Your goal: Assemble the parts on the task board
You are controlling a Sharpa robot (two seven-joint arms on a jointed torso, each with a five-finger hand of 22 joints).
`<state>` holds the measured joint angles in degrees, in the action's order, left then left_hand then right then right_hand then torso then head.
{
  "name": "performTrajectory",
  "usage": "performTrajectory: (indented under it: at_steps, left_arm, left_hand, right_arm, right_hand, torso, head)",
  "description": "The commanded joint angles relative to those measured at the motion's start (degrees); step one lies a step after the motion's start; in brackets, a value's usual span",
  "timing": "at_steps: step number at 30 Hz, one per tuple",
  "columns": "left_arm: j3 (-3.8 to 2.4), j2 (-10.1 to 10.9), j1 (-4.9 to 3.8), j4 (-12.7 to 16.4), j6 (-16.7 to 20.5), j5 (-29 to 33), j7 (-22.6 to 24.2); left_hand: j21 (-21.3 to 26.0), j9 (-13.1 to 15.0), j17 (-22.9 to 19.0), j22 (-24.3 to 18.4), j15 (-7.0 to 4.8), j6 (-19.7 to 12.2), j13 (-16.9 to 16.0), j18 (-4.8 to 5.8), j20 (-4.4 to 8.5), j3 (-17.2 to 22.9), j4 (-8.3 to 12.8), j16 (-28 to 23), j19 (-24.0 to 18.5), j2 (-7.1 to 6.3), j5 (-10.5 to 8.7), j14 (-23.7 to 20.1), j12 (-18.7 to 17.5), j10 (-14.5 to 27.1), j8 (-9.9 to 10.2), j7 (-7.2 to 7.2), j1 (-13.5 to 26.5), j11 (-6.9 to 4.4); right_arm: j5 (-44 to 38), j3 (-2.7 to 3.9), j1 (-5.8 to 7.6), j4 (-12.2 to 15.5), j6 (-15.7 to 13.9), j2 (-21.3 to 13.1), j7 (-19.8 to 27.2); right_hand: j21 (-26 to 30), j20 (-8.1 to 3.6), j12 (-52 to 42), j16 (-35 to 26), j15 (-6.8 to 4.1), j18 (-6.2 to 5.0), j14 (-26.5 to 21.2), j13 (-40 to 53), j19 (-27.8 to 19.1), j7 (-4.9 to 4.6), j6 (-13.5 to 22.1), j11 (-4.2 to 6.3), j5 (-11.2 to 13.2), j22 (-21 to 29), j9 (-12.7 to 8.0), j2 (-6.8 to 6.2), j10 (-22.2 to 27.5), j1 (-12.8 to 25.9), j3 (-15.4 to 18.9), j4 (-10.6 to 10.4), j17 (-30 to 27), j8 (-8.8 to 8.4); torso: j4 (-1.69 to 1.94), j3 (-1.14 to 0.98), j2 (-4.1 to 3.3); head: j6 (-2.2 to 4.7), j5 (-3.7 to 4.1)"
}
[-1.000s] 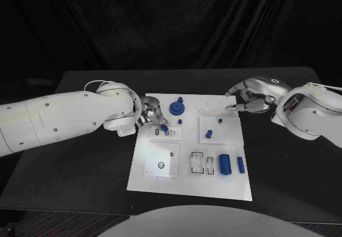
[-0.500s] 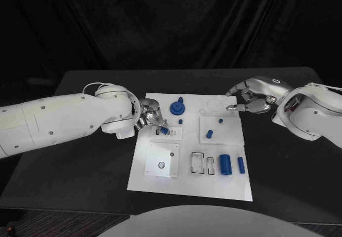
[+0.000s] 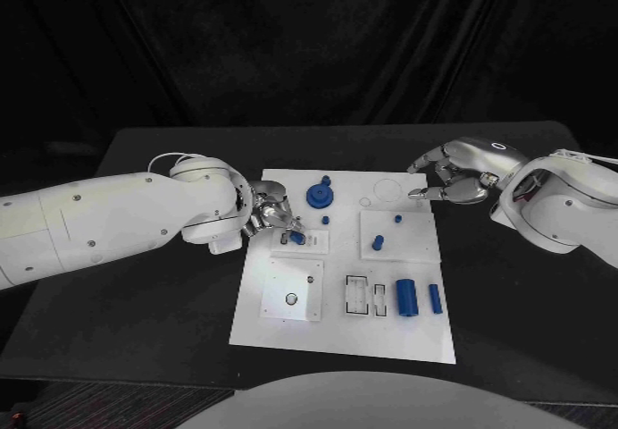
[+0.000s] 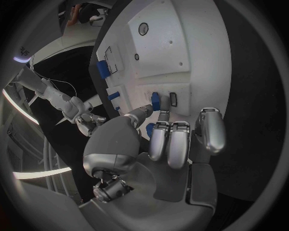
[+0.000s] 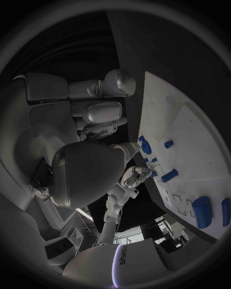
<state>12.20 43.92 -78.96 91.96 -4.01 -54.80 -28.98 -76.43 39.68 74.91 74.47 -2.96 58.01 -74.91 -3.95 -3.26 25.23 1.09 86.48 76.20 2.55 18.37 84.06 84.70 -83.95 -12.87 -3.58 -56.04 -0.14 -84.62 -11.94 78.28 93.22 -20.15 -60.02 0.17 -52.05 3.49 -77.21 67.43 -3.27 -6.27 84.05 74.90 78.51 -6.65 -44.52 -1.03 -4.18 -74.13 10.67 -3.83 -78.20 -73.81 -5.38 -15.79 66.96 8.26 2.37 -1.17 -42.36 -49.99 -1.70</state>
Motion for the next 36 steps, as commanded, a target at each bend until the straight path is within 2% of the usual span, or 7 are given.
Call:
performTrajectory:
  at_steps: [1, 4, 15, 29, 32, 33, 36]
  left_arm:
    - [-0.02, -0.02, 0.18, 0.11, 2.04, 0.07, 2.33]
    - [-0.02, 0.09, 0.22, 0.3, 2.92, 0.07, 2.88]
    - [-0.01, 0.65, 0.35, 0.73, 4.3, 0.07, 3.49]
    - [-0.01, 0.74, 0.52, 0.7, 3.05, 0.07, 2.84]
    - [-0.01, 0.75, 0.6, 0.69, 2.76, 0.07, 2.62]
    - [-0.01, 0.75, 0.64, 0.68, 2.74, 0.07, 2.59]
    - [-0.01, 0.76, 0.73, 0.68, 2.7, 0.07, 2.55]
  left_hand:
    - [0.44, -0.02, 6.87, -0.05, -0.24, -0.14, -7.67, -0.91, -0.03, -0.03, -0.43, -0.35, -0.31, 0.27, -0.13, 1.72, -0.18, -0.12, 0.22, -0.12, 0.56, -0.21]
    - [0.4, 0.09, 6.88, 0.07, -0.27, -0.1, -7.76, -0.88, -0.02, 0.08, -0.41, -0.36, -0.2, 0.33, 0.5, 1.74, -0.12, -0.21, 0.18, -0.04, 0.19, -0.28]
    - [0.59, 0.12, 6.75, -0.09, -0.28, -0.23, -7.53, -0.94, -0.01, 0.12, -0.42, -0.42, -0.34, 0.3, 0.8, 1.68, -0.3, -0.02, 0.23, -0.06, 0.01, -0.28]
    - [0.81, 0.21, 6.48, -0.23, -0.25, -0.35, -7.31, -0.99, -0.03, -0.21, -0.59, -0.57, -0.48, -0.06, 0.33, 1.54, -0.48, 0.16, 0.26, -0.14, 0.01, -0.2]
    - [1.03, 0.27, 6.39, -0.32, -0.18, -0.57, -7.22, -1.02, -0.08, -0.62, -1.06, -0.64, -0.6, -0.2, -0.93, 1.48, -0.57, 0.25, 0.39, -0.22, 0.09, -0.13]
    - [1.26, 0.32, 6.16, -0.41, -0.07, -1.16, -7.07, -1.04, -0.16, -1.07, -1.6, -0.78, -0.74, -0.24, -2.42, 1.34, -0.7, 0.39, 0.62, -0.39, 0.2, 0.01]
    - [1.34, 0.43, 6.12, -0.41, 0.01, -1.43, -7.08, -1.06, -0.21, -1.37, -1.87, -0.81, -0.77, -0.3, -3.13, 1.31, -0.7, 0.4, 0.62, -0.48, 0.18, 0.1]
  right_arm:
    - [-0.24, 0.03, -0.19, 0.01, -1.07, -0.06, -0.3]
    - [-0.24, 0.03, -0.27, -0.01, -1.18, -0.06, -0.25]
    - [-0.24, 0.03, -0.61, -0.1, -1.56, -0.11, -0.15]
    - [-0.24, 0.03, -0.7, -0.15, -1.83, -0.1, -0.07]
    - [-0.24, 0.03, -0.71, -0.14, -1.8, -0.09, -0.07]
    - [-0.24, 0.03, -0.71, -0.14, -1.8, -0.08, -0.06]
    - [-0.24, 0.03, -0.72, -0.15, -1.83, -0.05, -0.05]
  right_hand:
    - [0.39, -0.15, 0.24, -0.2, 0.45, -0.87, -0.05, 3.35, -0.36, -0.08, -0.32, -0.05, -0.3, 0.05, -0.05, 0.21, 0.45, -0.1, 0.1, 0.19, -0.05, 0.28]
    - [0.39, -0.15, 0.24, -0.2, 0.45, -0.87, -0.05, 3.35, -0.36, -0.08, -0.32, -0.05, -0.3, 0.05, -0.05, 0.21, 0.45, -0.1, 0.1, 0.19, -0.05, 0.28]
    - [0.42, -0.14, 0.26, -0.21, 0.45, -0.87, -0.05, 3.32, -0.37, -0.08, -0.33, -0.06, -0.34, 0.05, -0.09, 0.22, 0.44, -0.15, 0.13, 0.21, -0.06, 0.27]
    - [0.44, -0.14, 0.31, -0.26, 0.46, -0.87, -0.06, 3.27, -0.36, -0.08, -0.33, -0.06, -0.38, 0.05, -0.12, 0.22, 0.47, -0.2, 0.15, 0.25, -0.09, 0.27]
    - [0.44, -0.14, 0.31, -0.26, 0.46, -0.87, -0.06, 3.27, -0.36, -0.08, -0.33, -0.06, -0.38, 0.05, -0.12, 0.22, 0.47, -0.2, 0.15, 0.25, -0.09, 0.27]
    - [0.44, -0.14, 0.31, -0.26, 0.46, -0.87, -0.06, 3.27, -0.36, -0.08, -0.33, -0.06, -0.38, 0.05, -0.12, 0.22, 0.47, -0.2, 0.15, 0.25, -0.09, 0.27]
    - [0.44, -0.13, 0.34, -0.23, 0.46, -0.87, -0.04, 3.24, -0.36, -0.08, -0.34, -0.06, -0.41, 0.04, -0.14, 0.22, 0.48, -0.25, 0.17, 0.28, -0.06, 0.26]
  torso:
    - [-0.05, 0.0, 0.02]
    - [-0.07, 0.03, 0.03]
    - [-0.03, -0.01, 0.0]
    - [0.0, -0.04, 0.0]
    - [0.05, -0.02, 0.0]
    - [0.04, -0.02, -0.01]
    - [0.0, -0.03, 0.0]
  head:
    - [-0.01, -0.05]
    - [-0.01, -0.1]
    - [-0.01, -0.09]
    - [-0.01, -0.19]
    - [-0.01, -0.24]
    - [-0.01, -0.25]
    - [-0.01, -0.29]
